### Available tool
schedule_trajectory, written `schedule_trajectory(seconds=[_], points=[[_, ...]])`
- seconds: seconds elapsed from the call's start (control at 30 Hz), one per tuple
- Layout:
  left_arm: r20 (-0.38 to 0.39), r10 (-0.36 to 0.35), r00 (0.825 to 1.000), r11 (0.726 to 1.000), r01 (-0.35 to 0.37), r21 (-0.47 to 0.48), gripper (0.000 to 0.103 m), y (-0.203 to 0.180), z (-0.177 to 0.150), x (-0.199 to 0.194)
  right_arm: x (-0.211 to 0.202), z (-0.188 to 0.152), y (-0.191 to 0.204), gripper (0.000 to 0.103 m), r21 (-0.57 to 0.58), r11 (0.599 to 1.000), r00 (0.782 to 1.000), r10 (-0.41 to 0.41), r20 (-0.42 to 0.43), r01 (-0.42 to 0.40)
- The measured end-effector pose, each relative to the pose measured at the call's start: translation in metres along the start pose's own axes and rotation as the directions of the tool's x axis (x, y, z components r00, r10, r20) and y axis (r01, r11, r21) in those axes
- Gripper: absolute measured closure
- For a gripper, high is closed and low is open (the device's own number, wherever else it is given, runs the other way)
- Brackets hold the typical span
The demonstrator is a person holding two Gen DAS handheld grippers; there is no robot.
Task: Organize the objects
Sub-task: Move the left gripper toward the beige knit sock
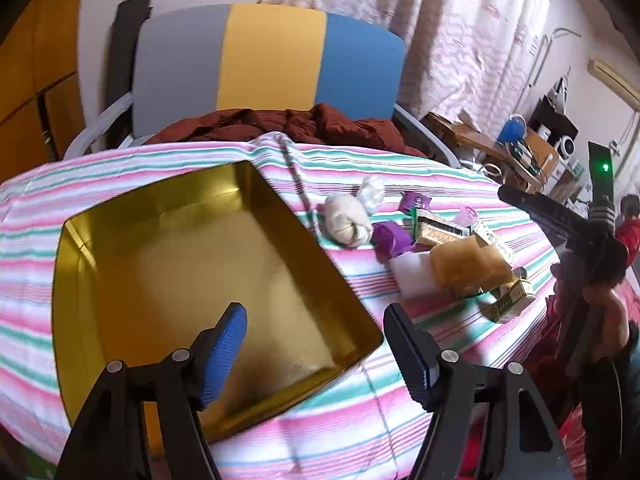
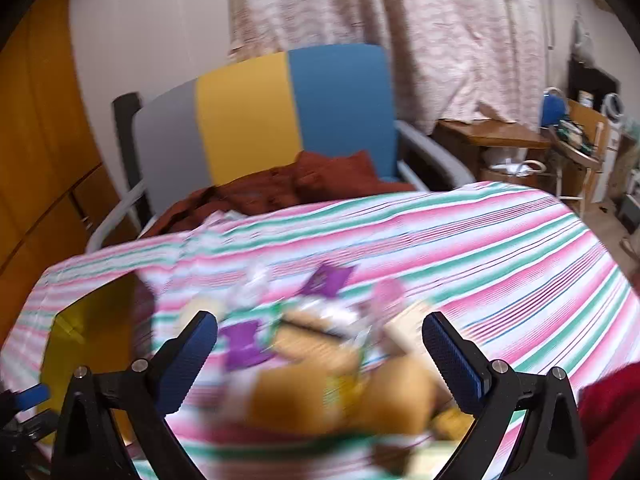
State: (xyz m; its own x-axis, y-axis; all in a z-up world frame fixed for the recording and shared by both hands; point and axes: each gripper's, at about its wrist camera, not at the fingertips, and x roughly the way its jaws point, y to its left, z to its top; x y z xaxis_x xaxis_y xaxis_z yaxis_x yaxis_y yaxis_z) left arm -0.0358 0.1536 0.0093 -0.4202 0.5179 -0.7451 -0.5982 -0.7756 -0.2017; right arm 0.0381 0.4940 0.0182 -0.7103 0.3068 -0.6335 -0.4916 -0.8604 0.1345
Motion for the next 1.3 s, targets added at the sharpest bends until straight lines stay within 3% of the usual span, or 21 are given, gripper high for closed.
schedule_trajectory(seconds=[0.13,0.3,0.6,0.83,0.93,1.03,1.1,1.23,1.3], points=[[-0.012,-0.003,1.000,0.999,0.004,0.049,0.031,-0.017,0.023,0.014,0.018,0.005,-0.040,0.000,0.092,0.996,1.000,0.021,-0.001,-0.021],[-0.046,0.019,0.999,0.992,-0.013,0.128,0.031,-0.037,0.054,0.051,0.030,0.003,-0.079,0.000,0.300,0.949,0.993,0.112,-0.031,-0.097],[-0.180,0.040,0.983,0.990,-0.014,0.143,0.031,-0.048,0.088,0.141,0.026,0.002,-0.077,0.000,0.290,0.944,0.986,0.168,-0.019,-0.155],[-0.273,0.099,0.957,0.989,-0.063,0.136,0.031,-0.048,0.105,0.197,0.026,0.002,-0.080,0.000,0.317,0.932,0.982,0.190,-0.015,-0.176],[-0.302,0.093,0.949,0.991,-0.057,0.125,0.031,-0.048,0.109,0.214,0.024,0.002,-0.082,0.000,0.321,0.931,0.983,0.185,-0.005,-0.174],[-0.336,0.111,0.935,0.989,-0.070,0.130,0.034,-0.049,0.108,0.229,0.017,0.002,-0.093,0.000,0.356,0.923,0.989,0.146,0.035,-0.149],[-0.355,0.100,0.930,0.989,-0.055,0.136,0.047,-0.051,0.102,0.235,0.015,0.001,-0.107,0.000,0.415,0.899,0.990,0.133,0.052,-0.142],[-0.328,0.087,0.941,0.989,-0.042,0.143,0.049,-0.049,0.098,0.232,0.022,-0.007,-0.128,0.000,0.524,0.842,0.991,0.130,0.027,-0.125],[-0.304,0.088,0.949,0.989,-0.046,0.142,0.050,-0.046,0.097,0.226,0.027,-0.007,-0.129,0.000,0.537,0.835,0.990,0.138,0.000,-0.116]])
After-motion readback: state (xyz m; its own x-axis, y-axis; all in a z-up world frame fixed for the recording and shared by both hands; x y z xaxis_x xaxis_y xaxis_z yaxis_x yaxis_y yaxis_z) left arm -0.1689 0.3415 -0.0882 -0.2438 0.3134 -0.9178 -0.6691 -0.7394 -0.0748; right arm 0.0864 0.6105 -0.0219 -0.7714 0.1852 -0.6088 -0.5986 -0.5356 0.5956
